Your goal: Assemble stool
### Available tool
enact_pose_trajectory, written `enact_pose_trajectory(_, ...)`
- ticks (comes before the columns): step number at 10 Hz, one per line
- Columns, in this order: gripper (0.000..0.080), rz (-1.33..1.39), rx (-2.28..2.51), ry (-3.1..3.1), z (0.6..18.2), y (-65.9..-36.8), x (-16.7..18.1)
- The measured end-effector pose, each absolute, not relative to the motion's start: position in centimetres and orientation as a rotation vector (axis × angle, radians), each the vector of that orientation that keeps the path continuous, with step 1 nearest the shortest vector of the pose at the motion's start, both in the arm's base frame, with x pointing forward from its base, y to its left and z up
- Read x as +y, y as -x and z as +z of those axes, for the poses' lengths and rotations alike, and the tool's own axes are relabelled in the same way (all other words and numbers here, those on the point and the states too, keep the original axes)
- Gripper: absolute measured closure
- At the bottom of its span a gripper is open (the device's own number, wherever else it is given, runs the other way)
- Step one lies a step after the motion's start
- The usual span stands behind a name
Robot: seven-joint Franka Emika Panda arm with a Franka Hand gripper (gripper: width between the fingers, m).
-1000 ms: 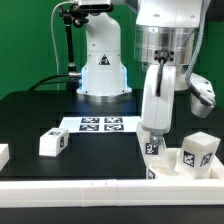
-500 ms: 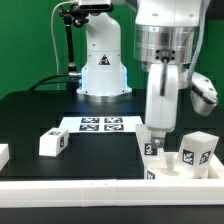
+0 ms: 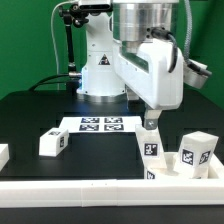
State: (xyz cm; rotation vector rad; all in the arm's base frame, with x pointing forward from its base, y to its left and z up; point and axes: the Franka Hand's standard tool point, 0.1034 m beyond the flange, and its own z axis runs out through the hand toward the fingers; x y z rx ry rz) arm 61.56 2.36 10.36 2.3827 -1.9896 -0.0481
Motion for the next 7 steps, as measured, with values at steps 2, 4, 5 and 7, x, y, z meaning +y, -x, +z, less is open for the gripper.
enact_pose_trajectory(2,0.0151,-0.05,-1.984,-2.385,10.2,-61.5,2.5)
enact_pose_trajectory(4,0.0151,-0.052,-1.912,-2.439,10.1,-61.5,2.5)
enact_pose_trajectory(5,0.0151,-0.064,-1.764,-2.548,10.1,-61.2,2.2)
enact_pose_trajectory(7,0.0151,-0.051,-1.549,-2.694,10.1,-59.6,0.5)
